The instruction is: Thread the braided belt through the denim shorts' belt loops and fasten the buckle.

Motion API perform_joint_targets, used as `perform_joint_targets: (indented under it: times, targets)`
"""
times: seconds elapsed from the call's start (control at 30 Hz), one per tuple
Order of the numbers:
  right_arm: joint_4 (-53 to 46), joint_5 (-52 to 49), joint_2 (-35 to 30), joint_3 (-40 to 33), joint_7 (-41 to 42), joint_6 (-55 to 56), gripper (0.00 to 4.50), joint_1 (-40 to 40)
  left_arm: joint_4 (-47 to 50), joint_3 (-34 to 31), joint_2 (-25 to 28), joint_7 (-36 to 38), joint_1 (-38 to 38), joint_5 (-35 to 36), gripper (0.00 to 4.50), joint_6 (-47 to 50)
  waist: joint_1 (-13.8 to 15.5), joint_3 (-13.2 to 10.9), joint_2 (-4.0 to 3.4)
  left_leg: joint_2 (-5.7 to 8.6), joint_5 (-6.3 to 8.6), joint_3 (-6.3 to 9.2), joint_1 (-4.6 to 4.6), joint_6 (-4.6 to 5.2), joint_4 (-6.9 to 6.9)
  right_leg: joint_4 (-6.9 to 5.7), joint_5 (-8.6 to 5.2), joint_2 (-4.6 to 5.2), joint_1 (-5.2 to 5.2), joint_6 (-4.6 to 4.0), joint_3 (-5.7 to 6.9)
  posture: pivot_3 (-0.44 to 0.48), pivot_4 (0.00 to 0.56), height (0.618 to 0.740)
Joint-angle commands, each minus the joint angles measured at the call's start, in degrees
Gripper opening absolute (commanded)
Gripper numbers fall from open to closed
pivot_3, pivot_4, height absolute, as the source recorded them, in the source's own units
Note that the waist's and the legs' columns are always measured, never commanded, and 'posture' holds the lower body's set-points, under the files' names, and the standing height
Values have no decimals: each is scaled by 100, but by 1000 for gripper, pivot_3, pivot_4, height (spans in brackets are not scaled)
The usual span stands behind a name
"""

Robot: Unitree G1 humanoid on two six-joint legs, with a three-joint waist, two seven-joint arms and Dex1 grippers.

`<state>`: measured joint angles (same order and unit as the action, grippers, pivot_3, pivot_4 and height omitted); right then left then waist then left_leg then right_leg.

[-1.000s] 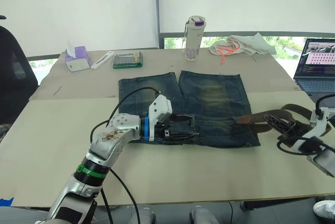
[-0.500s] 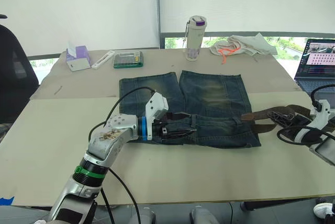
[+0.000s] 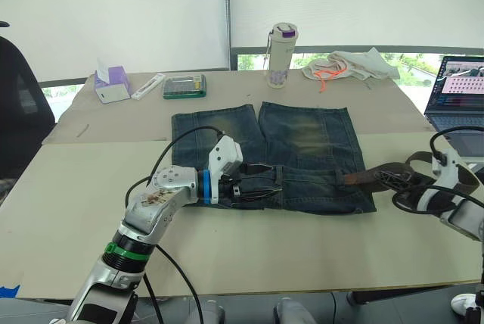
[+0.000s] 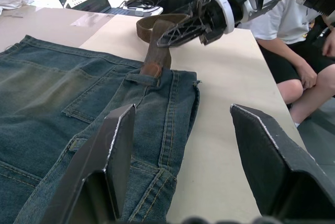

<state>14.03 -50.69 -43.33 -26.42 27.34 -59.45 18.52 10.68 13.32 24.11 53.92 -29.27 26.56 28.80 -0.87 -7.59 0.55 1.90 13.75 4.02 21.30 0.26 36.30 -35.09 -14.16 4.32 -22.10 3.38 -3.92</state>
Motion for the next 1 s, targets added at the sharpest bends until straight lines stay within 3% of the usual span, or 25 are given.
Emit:
perform_joint_targets:
  times: [0.03,0.33,0.57,0.67,0.83,1.0]
  targets:
    - [-181,-28,162,-19,-35,-136,0,131,157,-65,-32,-48,-22,-28,3050,-42,0,1,-1,0,0,0,0,0,0,-1,0,0,0,0,0,0,150,740]
    - [-618,-206,882,-147,-17,-4,0,133,-183,-289,-547,-312,-10,330,3050,248,6,4,-5,2,0,4,0,0,2,-4,1,2,0,0,0,0,150,740]
    - [-604,-1005,1386,-843,-271,-342,0,157,-754,-754,-1487,-1002,-214,996,3050,1181,7,4,-5,4,0,19,0,0,7,-8,2,4,-1,2,1,0,150,740]
    - [-689,-1658,1628,-1251,48,-270,0,70,-1303,-978,-2076,-1512,-426,1103,3050,1323,10,4,-4,5,0,19,-1,0,7,-9,2,2,-1,1,2,0,150,740]
    - [-728,-1691,1737,-1214,229,-13,0,-76,-2267,-1373,-2764,-2026,-868,1285,3050,1630,4,4,-4,7,0,11,0,0,8,-10,2,2,1,3,3,0,150,740]
    - [-742,-1643,1744,-1090,380,163,0,-141,-2896,-1435,-3293,-2029,-1205,1381,3050,1849,-21,5,-5,7,0,6,0,0,6,-10,1,1,-1,3,3,0,150,740]
